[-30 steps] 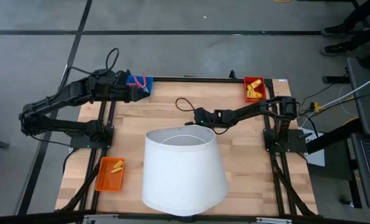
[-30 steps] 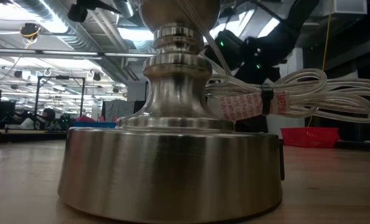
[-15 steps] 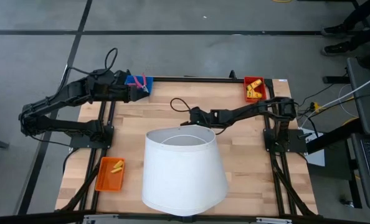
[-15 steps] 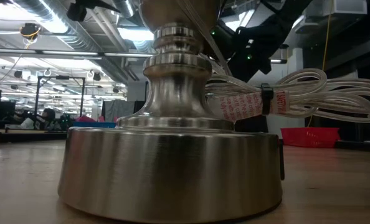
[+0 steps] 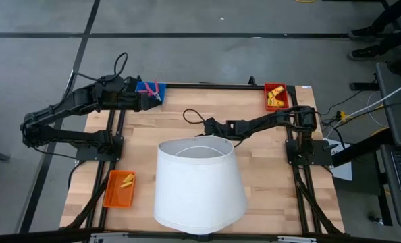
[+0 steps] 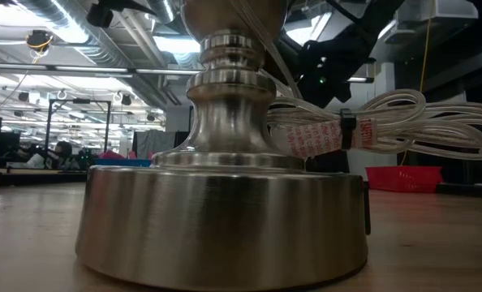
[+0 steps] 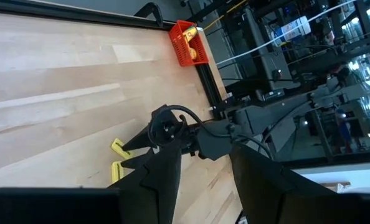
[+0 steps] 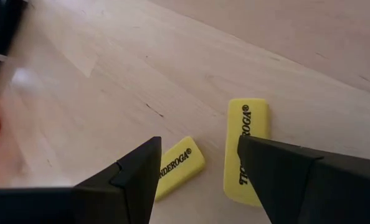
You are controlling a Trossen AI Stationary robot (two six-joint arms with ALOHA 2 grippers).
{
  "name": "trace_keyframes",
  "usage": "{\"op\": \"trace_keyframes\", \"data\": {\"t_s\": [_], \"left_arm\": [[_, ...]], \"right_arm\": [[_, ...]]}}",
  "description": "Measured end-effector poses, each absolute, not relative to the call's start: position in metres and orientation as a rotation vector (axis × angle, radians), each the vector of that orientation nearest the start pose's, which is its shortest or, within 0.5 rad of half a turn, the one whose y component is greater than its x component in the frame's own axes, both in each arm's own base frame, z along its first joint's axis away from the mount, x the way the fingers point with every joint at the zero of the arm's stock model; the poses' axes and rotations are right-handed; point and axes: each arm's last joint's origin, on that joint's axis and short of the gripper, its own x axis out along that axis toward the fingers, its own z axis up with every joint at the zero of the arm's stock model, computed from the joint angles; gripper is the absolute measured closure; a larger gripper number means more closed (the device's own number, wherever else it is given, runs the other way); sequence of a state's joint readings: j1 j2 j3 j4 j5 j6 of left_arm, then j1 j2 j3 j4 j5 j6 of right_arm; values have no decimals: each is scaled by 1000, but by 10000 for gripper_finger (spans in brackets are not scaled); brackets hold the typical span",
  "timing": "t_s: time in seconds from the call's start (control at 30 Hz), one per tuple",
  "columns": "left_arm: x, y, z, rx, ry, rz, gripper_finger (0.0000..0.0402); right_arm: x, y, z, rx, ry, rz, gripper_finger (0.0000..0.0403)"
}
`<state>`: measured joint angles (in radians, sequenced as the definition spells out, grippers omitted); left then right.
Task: Pick & Place School Supplies
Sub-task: Put the yellow eraser into the orange basket
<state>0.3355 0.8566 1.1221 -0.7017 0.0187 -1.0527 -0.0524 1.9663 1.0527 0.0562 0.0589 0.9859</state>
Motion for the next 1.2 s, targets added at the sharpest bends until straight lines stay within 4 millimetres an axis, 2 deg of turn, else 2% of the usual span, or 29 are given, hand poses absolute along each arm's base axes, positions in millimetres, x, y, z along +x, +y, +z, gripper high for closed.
{"op": "trace_keyframes", "data": {"t_s": [1.2], "left_arm": [[139, 48, 389, -1102, 199, 490, 265]], "right_arm": [[371, -27, 109, 796, 809, -641, 179]]}}
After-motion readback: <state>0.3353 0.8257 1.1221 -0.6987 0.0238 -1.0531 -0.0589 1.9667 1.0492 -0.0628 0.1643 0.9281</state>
